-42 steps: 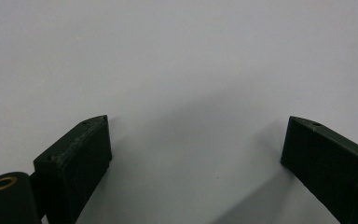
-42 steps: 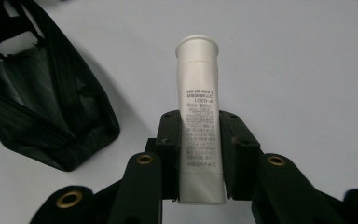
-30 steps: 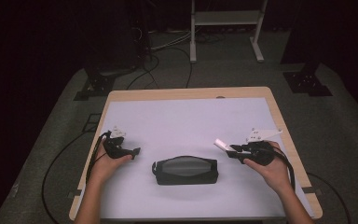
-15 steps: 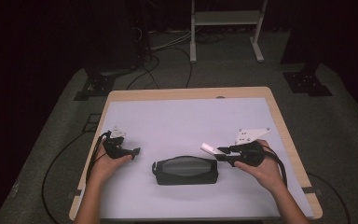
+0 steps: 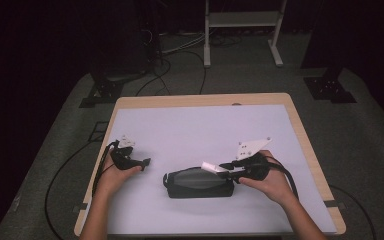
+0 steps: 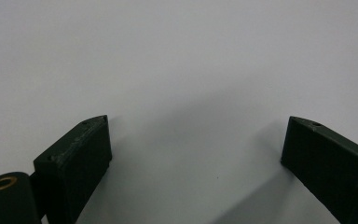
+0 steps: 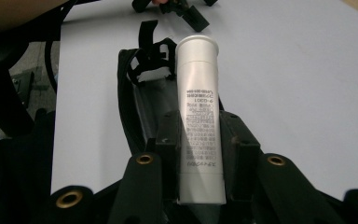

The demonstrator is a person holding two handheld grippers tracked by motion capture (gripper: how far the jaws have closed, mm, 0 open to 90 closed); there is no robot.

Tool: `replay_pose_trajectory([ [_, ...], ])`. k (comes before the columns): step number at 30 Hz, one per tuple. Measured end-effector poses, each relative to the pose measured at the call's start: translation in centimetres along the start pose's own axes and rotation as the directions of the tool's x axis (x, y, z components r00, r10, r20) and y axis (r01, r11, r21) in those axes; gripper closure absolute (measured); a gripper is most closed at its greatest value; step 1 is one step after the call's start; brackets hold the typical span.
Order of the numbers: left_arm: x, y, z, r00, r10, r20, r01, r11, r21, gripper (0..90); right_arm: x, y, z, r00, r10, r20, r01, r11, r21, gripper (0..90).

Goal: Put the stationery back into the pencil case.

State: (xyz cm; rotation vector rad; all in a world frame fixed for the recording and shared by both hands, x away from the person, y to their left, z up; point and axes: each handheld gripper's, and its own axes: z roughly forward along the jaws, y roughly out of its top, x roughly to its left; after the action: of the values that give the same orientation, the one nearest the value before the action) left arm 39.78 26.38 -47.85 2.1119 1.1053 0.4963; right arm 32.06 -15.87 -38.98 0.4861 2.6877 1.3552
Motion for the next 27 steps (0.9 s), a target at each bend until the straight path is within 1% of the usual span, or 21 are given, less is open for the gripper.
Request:
replay_pose_trajectory([
  [5, 0.0, 0.0, 0.0, 1.0000, 0.000, 0.000, 0.000, 1.0000, 0.000, 7.3, 0.1, 0.4, 1.1, 0.9997, -0.014, -0.021, 0.015, 1.000, 0.021, 70.0],
  [10, 0.0, 0.0, 0.0, 1.0000, 0.001, 0.000, -0.001, 1.0000, 0.001, 7.3, 0.1, 0.8, 2.1, 0.9982, -0.041, -0.044, 0.042, 0.998, 0.036, 70.0],
  [14, 0.0, 0.0, 0.0, 1.0000, 0.003, 0.000, -0.003, 1.0000, 0.003, 7.3, 0.1, 0.9, 3.0, 0.9972, -0.051, -0.056, 0.054, 0.997, 0.053, 70.0],
  [15, 0.0, 0.0, 0.0, 1.0000, 0.002, 0.000, -0.002, 1.0000, 0.002, 7.3, 0.2, 1.0, 3.2, 0.9972, -0.046, -0.059, 0.050, 0.997, 0.058, 70.0],
  [17, 0.0, 0.0, 0.0, 1.0000, 0.003, 0.000, -0.003, 1.0000, 0.003, 7.3, 0.2, 0.9, 3.6, 0.9967, -0.054, -0.061, 0.058, 0.996, 0.065, 70.0],
  [23, 0.0, 0.0, 0.0, 1.0000, 0.003, 0.000, -0.003, 1.0000, 0.002, 7.3, 0.2, 0.9, 4.6, 0.9962, -0.055, -0.068, 0.061, 0.995, 0.083, 70.0],
  [24, 0.0, 0.0, 0.0, 1.0000, 0.002, 0.000, -0.002, 1.0000, 0.002, 7.3, 0.2, 0.8, 4.8, 0.9958, -0.063, -0.067, 0.069, 0.994, 0.087, 70.0],
  [26, 0.0, 0.0, 0.0, 1.0000, 0.002, 0.000, -0.002, 1.0000, 0.002, 7.3, 0.3, 0.8, 5.0, 0.9959, -0.057, -0.071, 0.063, 0.994, 0.090, 70.0],
  [27, 0.0, 0.0, 0.0, 1.0000, 0.001, 0.000, -0.001, 1.0000, 0.001, 7.3, 0.3, 0.7, 5.1, 0.9955, -0.061, -0.072, 0.068, 0.993, 0.092, 70.0],
])
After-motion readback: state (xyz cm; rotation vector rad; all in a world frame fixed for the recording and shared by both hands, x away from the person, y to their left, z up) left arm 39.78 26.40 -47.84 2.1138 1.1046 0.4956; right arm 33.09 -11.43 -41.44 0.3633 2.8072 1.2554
